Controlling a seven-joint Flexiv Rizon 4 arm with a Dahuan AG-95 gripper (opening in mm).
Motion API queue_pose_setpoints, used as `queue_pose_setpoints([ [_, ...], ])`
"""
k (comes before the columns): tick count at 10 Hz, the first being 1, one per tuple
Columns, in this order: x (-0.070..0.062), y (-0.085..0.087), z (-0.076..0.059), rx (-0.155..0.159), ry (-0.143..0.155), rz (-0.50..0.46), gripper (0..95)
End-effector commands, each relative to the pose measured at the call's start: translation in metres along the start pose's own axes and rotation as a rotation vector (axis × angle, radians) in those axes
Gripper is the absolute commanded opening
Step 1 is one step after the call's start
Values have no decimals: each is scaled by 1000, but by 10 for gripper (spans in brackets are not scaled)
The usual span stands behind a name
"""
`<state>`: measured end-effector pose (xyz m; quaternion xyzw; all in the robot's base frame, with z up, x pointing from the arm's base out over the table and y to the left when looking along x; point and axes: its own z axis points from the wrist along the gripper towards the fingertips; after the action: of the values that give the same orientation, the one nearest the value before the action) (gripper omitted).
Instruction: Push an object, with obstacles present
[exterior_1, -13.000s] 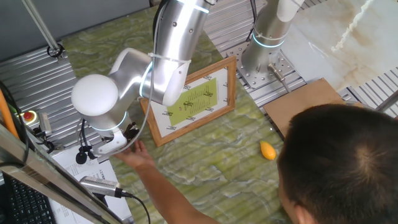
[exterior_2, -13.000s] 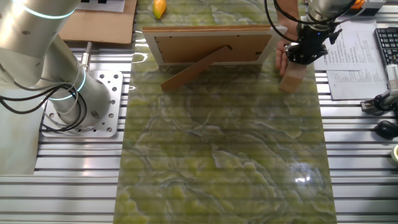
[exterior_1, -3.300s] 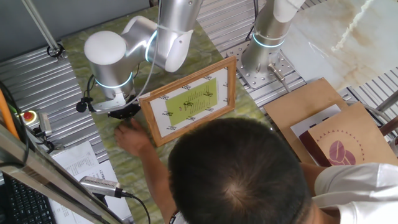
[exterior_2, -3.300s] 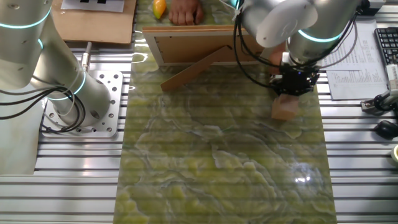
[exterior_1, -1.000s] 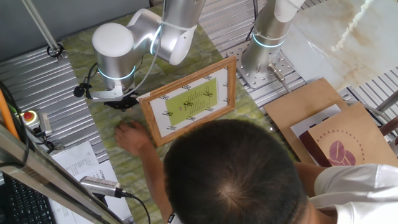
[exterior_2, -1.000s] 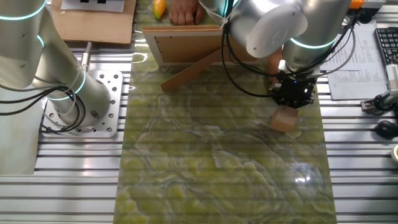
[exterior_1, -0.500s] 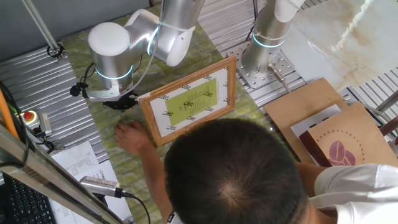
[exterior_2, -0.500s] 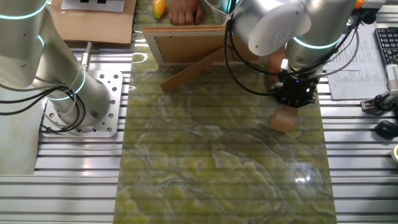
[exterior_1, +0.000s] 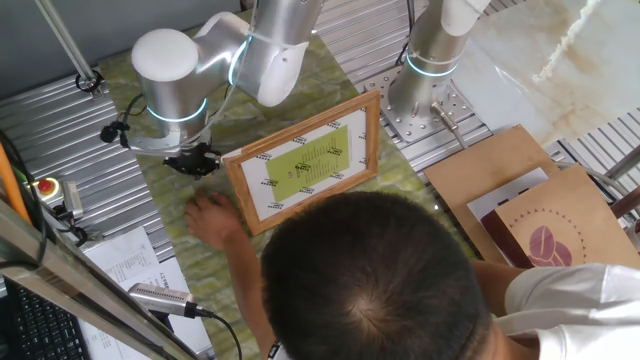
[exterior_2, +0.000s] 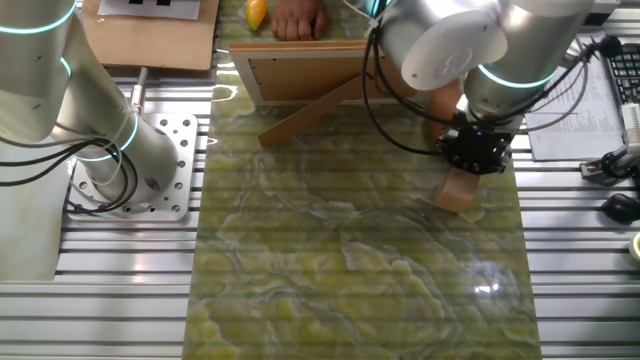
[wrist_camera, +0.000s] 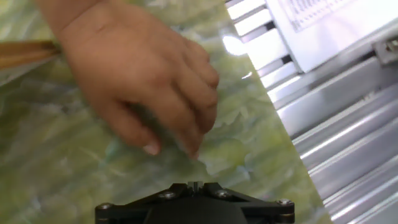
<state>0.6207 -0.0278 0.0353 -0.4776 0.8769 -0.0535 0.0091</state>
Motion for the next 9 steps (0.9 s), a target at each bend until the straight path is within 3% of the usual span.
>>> queue_pose_setpoints([
  [1,1,1,-1,17,-9,123,0],
  [6,1,-11,12,46,-36,81,0],
  [9,2,-19,19,56,-28,69,0],
])
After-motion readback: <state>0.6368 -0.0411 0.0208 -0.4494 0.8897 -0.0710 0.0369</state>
